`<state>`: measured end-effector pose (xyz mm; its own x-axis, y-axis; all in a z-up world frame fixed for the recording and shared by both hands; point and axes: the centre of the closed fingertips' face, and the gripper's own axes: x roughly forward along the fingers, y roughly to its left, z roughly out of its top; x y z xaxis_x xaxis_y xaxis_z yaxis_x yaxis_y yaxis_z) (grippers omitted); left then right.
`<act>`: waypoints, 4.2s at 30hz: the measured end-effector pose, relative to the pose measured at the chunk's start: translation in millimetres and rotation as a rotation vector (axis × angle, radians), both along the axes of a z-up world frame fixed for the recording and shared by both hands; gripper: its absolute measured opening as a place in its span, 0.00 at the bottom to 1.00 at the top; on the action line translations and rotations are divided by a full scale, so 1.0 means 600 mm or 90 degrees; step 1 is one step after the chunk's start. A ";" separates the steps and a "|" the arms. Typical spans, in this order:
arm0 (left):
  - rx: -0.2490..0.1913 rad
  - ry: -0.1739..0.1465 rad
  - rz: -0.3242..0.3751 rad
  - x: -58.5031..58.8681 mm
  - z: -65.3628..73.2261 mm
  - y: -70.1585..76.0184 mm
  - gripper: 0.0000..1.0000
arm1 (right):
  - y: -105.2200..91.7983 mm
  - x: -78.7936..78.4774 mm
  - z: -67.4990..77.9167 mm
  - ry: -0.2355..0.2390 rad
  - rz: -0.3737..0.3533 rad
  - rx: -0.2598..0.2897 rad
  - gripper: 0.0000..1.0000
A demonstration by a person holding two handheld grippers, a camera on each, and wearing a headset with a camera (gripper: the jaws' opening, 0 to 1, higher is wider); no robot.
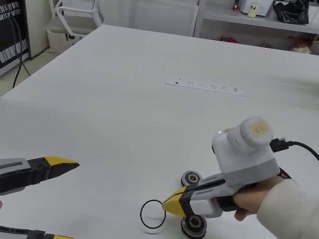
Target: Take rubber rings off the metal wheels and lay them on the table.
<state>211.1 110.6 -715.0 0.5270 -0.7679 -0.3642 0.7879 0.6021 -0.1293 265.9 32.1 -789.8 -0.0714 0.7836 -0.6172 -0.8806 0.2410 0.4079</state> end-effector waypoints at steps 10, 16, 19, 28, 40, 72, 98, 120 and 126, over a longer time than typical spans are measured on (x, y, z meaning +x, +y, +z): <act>0.004 0.000 -0.002 -0.001 0.000 -0.001 0.87 | -0.004 0.003 -0.009 -0.010 0.002 -0.010 0.00; 0.007 0.000 -0.002 -0.002 -0.001 0.000 0.87 | -0.012 0.009 -0.012 -0.024 -0.003 -0.018 0.05; 0.008 -0.001 -0.002 -0.003 0.000 0.002 0.86 | -0.021 0.013 -0.007 -0.034 -0.004 -0.019 0.06; 0.015 -0.004 0.002 -0.004 0.001 0.007 0.86 | -0.043 0.024 0.033 -0.054 -0.034 0.014 0.09; 0.018 -0.021 0.000 0.001 0.020 0.016 0.86 | -0.089 0.035 0.098 -0.100 -0.069 0.076 0.14; 0.042 -0.046 -0.037 0.030 0.080 -0.012 0.81 | -0.161 -0.017 0.036 -0.108 -0.075 0.087 0.23; 0.088 -0.046 -0.154 0.054 0.067 -0.111 0.79 | -0.161 -0.020 0.021 -0.103 -0.072 0.081 0.23; 0.063 -0.044 -0.218 0.082 0.007 -0.231 0.68 | -0.146 -0.022 0.000 -0.104 -0.053 0.074 0.25; 0.073 -0.044 -0.213 0.091 -0.024 -0.239 0.62 | -0.139 -0.025 -0.006 -0.101 -0.050 0.074 0.26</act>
<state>265.4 -32.9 -729.5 0.2801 -0.8581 -0.4303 0.9481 0.3175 -0.0159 251.0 -51.5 -793.6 0.0835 0.8496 -0.5208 -0.9165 0.2707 0.2946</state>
